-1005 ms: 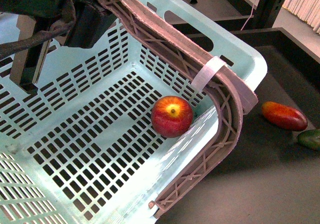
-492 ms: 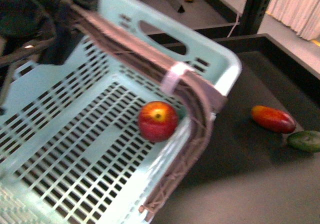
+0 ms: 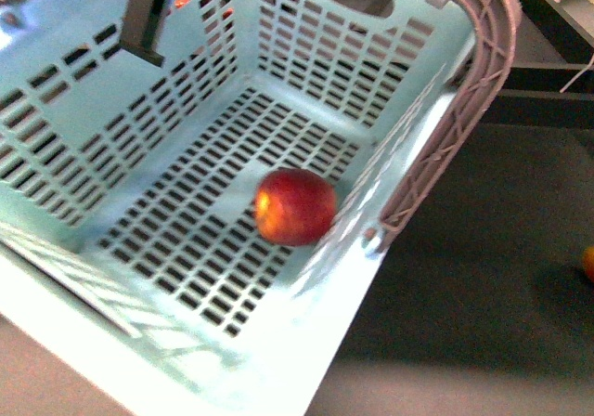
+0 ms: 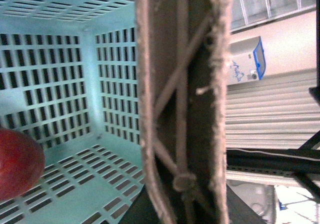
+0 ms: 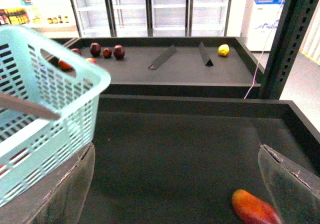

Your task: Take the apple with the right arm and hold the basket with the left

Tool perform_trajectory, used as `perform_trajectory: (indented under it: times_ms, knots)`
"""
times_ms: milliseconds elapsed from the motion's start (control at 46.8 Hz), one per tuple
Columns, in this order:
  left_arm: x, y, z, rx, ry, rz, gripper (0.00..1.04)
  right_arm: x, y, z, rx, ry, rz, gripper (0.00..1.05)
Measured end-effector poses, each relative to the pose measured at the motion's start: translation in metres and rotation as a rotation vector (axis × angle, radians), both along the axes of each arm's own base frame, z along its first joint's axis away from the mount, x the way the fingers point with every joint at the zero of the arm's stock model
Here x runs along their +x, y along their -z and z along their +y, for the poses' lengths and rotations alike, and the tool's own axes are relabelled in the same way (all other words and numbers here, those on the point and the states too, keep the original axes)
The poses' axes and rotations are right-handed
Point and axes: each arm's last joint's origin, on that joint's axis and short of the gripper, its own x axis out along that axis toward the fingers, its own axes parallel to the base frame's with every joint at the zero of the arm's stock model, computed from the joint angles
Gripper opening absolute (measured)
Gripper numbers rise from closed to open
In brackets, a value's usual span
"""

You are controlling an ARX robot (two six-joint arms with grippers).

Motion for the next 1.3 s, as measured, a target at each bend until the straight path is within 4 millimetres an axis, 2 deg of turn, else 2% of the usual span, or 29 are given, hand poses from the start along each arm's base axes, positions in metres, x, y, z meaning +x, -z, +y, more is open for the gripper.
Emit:
perform_trajectory:
  times_ms: [150,428,641,834,919,1304]
  knots:
    - [0.007,0.003,0.029,-0.147,-0.103,0.025,0.05,0.0,0.0,0.0,0.0,0.0,0.0,0.96]
    - [0.017,0.026,0.076,-0.183,-0.273,0.059,0.05,0.0,0.0,0.0,0.0,0.0,0.0,0.96]
    - [0.026,0.043,0.083,-0.243,-0.316,0.077,0.05,0.0,0.0,0.0,0.0,0.0,0.0,0.96]
    - [0.037,0.083,0.085,-0.208,-0.335,0.176,0.05,0.0,0.0,0.0,0.0,0.0,0.0,0.96]
    - [0.04,0.093,0.087,-0.191,-0.341,0.188,0.05,0.0,0.0,0.0,0.0,0.0,0.0,0.96]
    - [0.028,0.124,0.117,-0.178,-0.413,0.234,0.05,0.0,0.0,0.0,0.0,0.0,0.0,0.96]
